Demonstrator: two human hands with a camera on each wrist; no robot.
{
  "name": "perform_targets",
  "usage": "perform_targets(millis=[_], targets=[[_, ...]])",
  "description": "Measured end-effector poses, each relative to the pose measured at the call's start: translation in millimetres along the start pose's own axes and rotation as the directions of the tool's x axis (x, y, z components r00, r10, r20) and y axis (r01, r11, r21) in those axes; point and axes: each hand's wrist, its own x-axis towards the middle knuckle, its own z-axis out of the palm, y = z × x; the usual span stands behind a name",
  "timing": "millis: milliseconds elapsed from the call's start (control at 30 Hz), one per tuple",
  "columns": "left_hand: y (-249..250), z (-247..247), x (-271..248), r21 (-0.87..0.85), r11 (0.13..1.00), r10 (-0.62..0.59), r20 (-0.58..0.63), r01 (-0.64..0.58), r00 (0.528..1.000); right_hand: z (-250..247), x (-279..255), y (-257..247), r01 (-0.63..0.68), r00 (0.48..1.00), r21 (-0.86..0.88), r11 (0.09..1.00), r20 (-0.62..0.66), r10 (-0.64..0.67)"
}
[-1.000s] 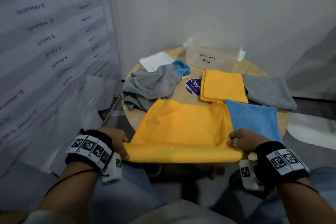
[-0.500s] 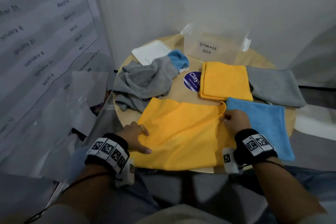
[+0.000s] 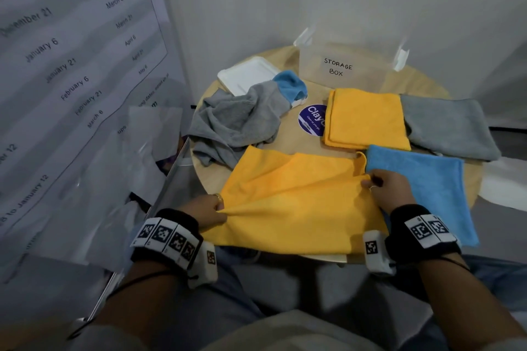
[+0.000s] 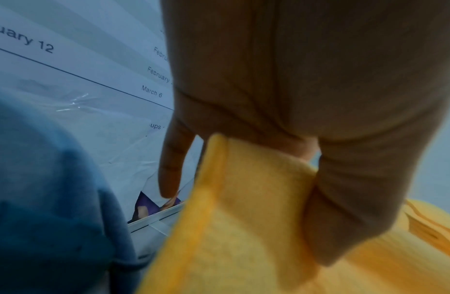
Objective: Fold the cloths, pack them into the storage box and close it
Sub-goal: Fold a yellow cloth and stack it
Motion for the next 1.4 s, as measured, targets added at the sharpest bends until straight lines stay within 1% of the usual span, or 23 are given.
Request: perform_targets(millis=[33,100,200,267,300,367,433,500,533,600,667,733,833,933,1000,1067,1133,1200,1300,1333,1400], targets=[[-3.0,-1.4,-4.7,-0.040,0.999,0.013,-0.009,-0.013,1.000,-1.1,-2.0,0.2,0.017,1.000,0.025,1.000,-0.012,-0.017],[-10.0,-3.5,-16.3,-0.186,0.981,0.045,-0.052,-0.053,0.998,-2.1,-6.7,0.9,0.036,0.999,0.064,0.997,-0.024,-0.035],[-13.6,-12.2,-35.4,-0.401,0.906,0.069,-0.180,-0.138,0.981,-3.9,-14.2,1.6,0.010,1.000,0.114,0.993,-0.031,-0.006],[-9.6,-25.2,-41.8,-0.466,0.868,0.056,-0.256,-0.174,0.965,-6.6,-17.9,0.4,-0.012,0.999,0.120,0.993,-0.042,0.017],[-4.6,-32.7,-41.9,-0.467,0.863,0.050,-0.303,-0.194,0.952,-8.1,-17.7,-1.9,-0.015,0.998,0.117,0.993,-0.057,0.021],[11.8,-49.2,-36.4,-0.406,0.891,0.038,-0.382,-0.205,0.923,-8.6,-12.1,-10.2,0.015,0.996,0.104,0.995,-0.085,-0.006],[30.6,-62.0,-17.6,-0.328,0.927,0.010,-0.459,-0.180,0.888,-3.9,0.4,-21.7,0.071,0.994,0.047,0.996,-0.082,-0.067],[50.1,-70.4,7.2,-0.339,0.928,-0.038,-0.503,-0.157,0.863,5.6,17.6,-31.7,0.109,0.990,-0.024,0.994,-0.091,-0.111],[57.0,-70.9,21.3,-0.339,0.934,-0.077,-0.501,-0.113,0.862,11.3,25.9,-35.6,0.099,0.989,-0.068,0.993,-0.102,-0.105],[67.5,-66.9,46.2,-0.315,0.949,-0.161,-0.480,0.002,0.862,22.0,38.7,-39.8,0.007,0.995,-0.215,0.977,-0.100,-0.029],[73.8,-59.9,67.3,-0.321,0.945,-0.201,-0.418,0.063,0.886,30.0,46.4,-40.9,-0.096,0.995,-0.346,0.933,-0.068,0.077],[74.9,-52.6,84.7,-0.348,0.932,-0.236,-0.360,0.105,0.903,35.1,51.3,-39.9,-0.164,0.986,-0.388,0.907,-0.076,0.146],[74.5,-49.6,94.9,-0.361,0.922,-0.267,-0.334,0.139,0.904,37.0,59.9,-33.9,-0.195,0.980,-0.403,0.894,-0.111,0.164],[69.4,-50.9,96.6,-0.372,0.922,-0.239,-0.326,0.108,0.915,34.4,62.8,-30.2,-0.210,0.976,-0.351,0.913,-0.137,0.172],[65.1,-52.4,93.4,-0.379,0.923,-0.211,-0.342,0.072,0.916,31.8,60.3,-29.6,-0.176,0.979,-0.297,0.938,-0.155,0.134],[63.0,-55.8,82.7,-0.394,0.919,-0.154,-0.395,-0.016,0.905,25.8,53.6,-31.1,-0.109,0.978,-0.185,0.977,-0.194,0.072],[57.5,-61.0,71.6,-0.431,0.896,-0.115,-0.459,-0.108,0.881,15.5,46.2,-33.6,-0.043,0.971,0.007,0.999,-0.237,0.043],[53.1,-72.0,51.5,-0.508,0.844,-0.114,-0.484,-0.173,0.868,0.8,37.0,-34.8,0.003,0.956,0.196,0.981,-0.287,0.054],[34.8,-87.0,23.1,-0.607,0.748,-0.135,-0.536,-0.269,0.834,-21.1,28.4,-30.5,0.035,0.932,0.358,0.933,-0.348,0.098],[30.1,-92.0,12.2,-0.650,0.698,-0.152,-0.544,-0.300,0.825,-27.4,27.9,-26.8,0.047,0.923,0.392,0.919,-0.368,0.110],[19.6,-98.0,-5.3,-0.711,0.584,-0.186,-0.587,-0.392,0.788,-37.4,28.6,-19.5,0.074,0.908,0.466,0.882,-0.398,0.134]])
